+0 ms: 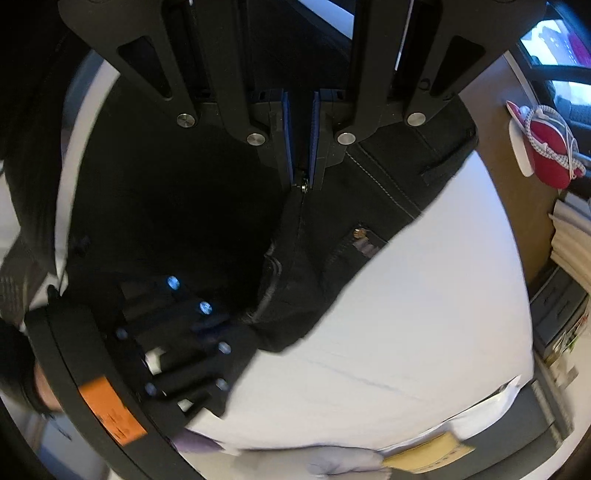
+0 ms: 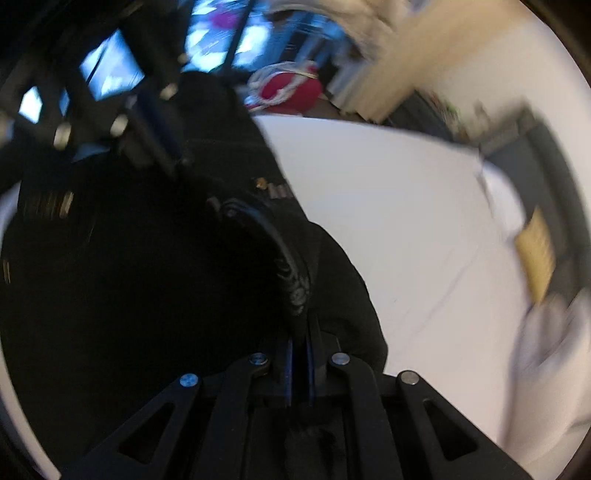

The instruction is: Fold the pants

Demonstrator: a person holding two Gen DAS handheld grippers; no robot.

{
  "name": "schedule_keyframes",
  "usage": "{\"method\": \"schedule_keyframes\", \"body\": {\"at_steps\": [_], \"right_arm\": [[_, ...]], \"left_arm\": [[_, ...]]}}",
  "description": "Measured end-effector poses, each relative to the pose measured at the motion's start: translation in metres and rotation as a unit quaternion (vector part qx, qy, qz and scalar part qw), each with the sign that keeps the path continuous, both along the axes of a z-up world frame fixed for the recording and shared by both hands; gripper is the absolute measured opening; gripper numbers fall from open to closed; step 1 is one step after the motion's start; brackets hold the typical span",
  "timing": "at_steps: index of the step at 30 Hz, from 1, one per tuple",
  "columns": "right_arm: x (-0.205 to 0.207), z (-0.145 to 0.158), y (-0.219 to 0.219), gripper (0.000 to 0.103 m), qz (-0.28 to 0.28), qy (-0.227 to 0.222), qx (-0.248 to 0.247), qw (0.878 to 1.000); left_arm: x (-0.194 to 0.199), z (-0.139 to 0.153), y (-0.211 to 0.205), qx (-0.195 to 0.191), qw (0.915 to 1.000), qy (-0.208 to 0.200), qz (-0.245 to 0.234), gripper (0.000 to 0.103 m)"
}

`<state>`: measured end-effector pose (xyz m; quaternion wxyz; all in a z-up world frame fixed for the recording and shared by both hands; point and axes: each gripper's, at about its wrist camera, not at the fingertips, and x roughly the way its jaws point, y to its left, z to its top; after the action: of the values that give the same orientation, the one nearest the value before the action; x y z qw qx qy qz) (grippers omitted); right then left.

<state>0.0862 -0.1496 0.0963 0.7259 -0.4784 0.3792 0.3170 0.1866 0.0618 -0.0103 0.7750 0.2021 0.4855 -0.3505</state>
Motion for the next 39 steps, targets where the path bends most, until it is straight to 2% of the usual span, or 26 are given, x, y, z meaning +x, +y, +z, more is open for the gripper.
{"method": "schedule_keyframes", "body": {"at_steps": [7,9,14,17,22,26,28,32,34,39], "right_arm": [[-0.066,-0.009,-0.006,0.006,0.090,-0.079,-0.082,0.989],[-0.081,-0.013,-0.011,0.006,0.106,-0.090,-0.098,0.985],[-0.126,-0.039,0.004,0.006,0.169,-0.122,-0.161,0.965],[-0.140,-0.044,0.007,0.006,0.188,-0.130,-0.177,0.957],[-0.160,-0.042,0.005,0.006,0.195,-0.119,-0.175,0.958],[-0.169,-0.044,0.013,0.006,0.197,-0.107,-0.172,0.959],[-0.187,-0.042,0.004,0.006,0.196,-0.104,-0.173,0.960],[-0.188,-0.040,0.005,0.006,0.185,-0.095,-0.173,0.963],[-0.190,-0.040,0.006,0.006,0.182,-0.092,-0.171,0.964],[-0.198,-0.042,0.012,0.006,0.177,-0.088,-0.173,0.965]], "left_arm": [[-0.059,-0.004,-0.018,-0.010,0.9993,-0.001,-0.036,0.007],[-0.068,-0.010,-0.021,0.004,0.9989,0.000,-0.048,0.007],[-0.085,-0.023,-0.023,0.029,0.9976,0.009,-0.063,0.007],[-0.092,-0.023,-0.017,0.034,0.9970,0.010,-0.069,0.007],[-0.096,-0.018,-0.007,0.042,0.9963,0.014,-0.074,0.007],[-0.087,-0.010,-0.009,0.042,0.9963,0.024,-0.071,0.007],[-0.077,-0.006,-0.012,0.041,0.9965,0.026,-0.069,0.007],[-0.082,-0.001,-0.008,0.037,0.9963,0.028,-0.073,0.007],[-0.091,-0.010,-0.008,0.037,0.9961,0.029,-0.075,0.007],[-0.085,-0.010,-0.010,0.041,0.9959,0.030,-0.075,0.007]]}}
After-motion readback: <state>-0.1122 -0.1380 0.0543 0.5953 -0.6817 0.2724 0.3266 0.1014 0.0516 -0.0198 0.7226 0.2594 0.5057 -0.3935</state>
